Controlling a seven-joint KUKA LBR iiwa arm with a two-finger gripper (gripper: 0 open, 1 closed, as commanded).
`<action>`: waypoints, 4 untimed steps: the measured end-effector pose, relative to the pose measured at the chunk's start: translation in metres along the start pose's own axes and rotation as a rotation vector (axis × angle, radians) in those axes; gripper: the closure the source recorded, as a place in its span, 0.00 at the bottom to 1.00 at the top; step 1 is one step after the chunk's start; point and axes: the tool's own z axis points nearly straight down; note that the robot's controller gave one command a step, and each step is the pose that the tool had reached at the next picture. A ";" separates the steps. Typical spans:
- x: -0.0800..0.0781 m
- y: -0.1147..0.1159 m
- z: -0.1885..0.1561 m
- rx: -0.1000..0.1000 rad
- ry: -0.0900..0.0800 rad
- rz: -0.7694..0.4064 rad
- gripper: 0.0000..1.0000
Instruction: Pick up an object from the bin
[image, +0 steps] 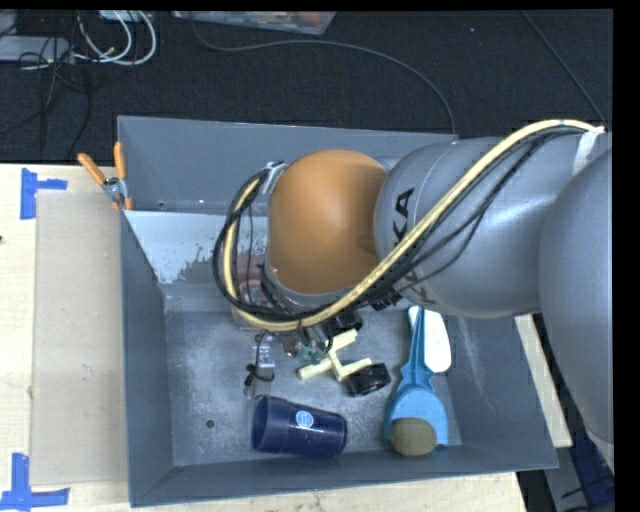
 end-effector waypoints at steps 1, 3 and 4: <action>-0.002 -0.001 -0.005 -0.002 -0.008 0.005 0.00; 0.032 -0.075 0.055 -0.001 -0.004 -0.168 0.00; 0.048 -0.084 0.061 -0.001 -0.005 -0.175 0.00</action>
Offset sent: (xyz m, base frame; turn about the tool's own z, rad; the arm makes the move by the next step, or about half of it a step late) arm -0.0583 -0.0870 -0.1218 -0.1581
